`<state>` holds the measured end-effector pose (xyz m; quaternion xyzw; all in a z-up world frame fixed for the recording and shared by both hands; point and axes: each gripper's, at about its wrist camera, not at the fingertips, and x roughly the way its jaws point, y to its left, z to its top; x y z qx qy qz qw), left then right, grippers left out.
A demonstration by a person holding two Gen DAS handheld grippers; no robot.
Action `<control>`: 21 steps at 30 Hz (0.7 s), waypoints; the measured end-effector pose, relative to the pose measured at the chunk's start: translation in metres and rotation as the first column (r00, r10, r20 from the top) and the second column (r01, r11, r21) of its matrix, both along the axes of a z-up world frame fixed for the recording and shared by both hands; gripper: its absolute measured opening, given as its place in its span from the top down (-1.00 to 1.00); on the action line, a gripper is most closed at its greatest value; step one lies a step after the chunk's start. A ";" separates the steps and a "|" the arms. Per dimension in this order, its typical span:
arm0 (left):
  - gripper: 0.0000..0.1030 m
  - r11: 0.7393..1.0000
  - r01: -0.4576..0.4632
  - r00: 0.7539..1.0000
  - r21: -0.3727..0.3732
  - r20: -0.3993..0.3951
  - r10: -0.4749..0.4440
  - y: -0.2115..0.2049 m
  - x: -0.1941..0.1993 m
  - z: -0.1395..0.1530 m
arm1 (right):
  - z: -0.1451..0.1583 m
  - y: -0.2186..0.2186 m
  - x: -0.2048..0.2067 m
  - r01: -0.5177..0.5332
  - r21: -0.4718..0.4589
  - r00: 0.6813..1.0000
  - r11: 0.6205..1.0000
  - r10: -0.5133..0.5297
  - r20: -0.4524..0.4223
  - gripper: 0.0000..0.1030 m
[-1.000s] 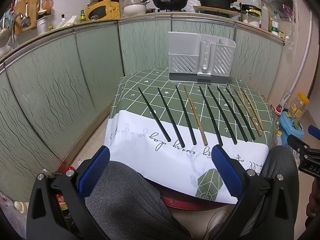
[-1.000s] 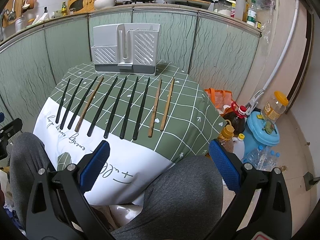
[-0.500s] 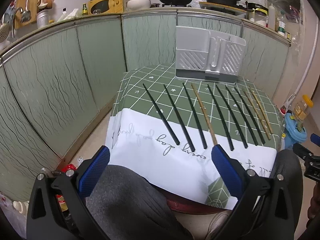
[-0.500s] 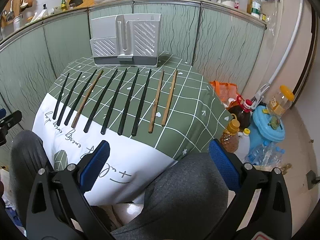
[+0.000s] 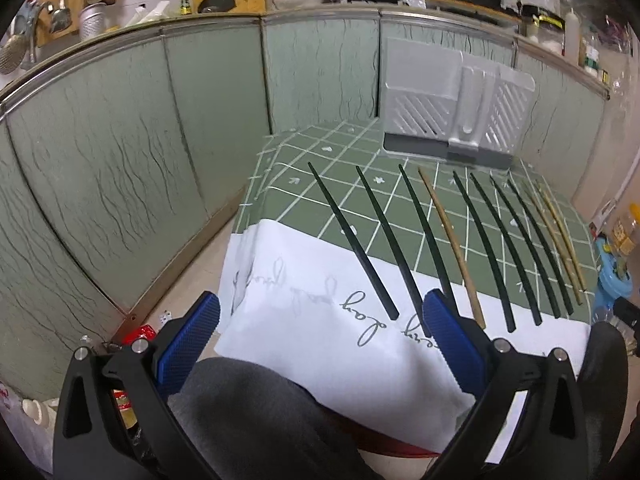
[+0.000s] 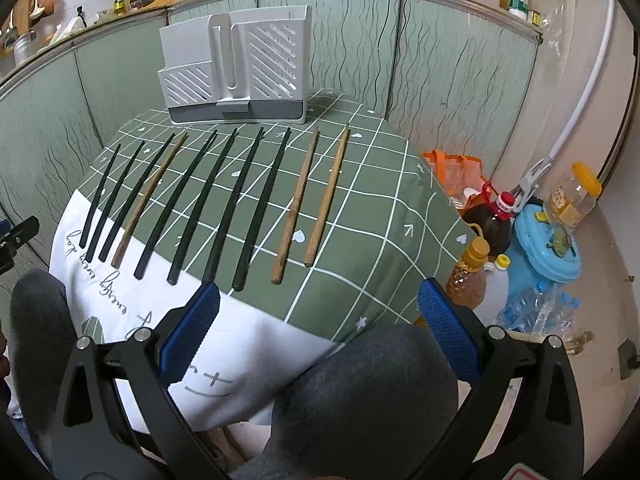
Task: Organize utensils
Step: 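Close the left tool on a black chopstick while the right tool closes on a wooden chopstick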
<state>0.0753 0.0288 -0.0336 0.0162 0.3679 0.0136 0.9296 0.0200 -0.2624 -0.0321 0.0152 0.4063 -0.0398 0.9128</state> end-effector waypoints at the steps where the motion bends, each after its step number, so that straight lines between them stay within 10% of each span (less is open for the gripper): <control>1: -0.93 1.000 0.010 1.000 0.005 -0.010 -0.010 -0.002 0.003 -0.002 | -0.001 -0.001 0.004 -0.003 0.004 1.000 1.000 0.003 -0.002 -0.84; 16: -0.92 0.999 0.023 0.997 -0.026 -0.078 -0.025 -0.015 0.044 -0.030 | -0.013 -0.011 0.037 -0.012 0.012 1.000 1.000 0.012 -0.003 -0.84; 21: -0.51 0.999 0.014 0.997 -0.049 -0.080 -0.018 -0.014 0.049 -0.032 | -0.016 -0.016 0.040 -0.004 0.015 1.000 1.000 0.004 -0.002 -0.84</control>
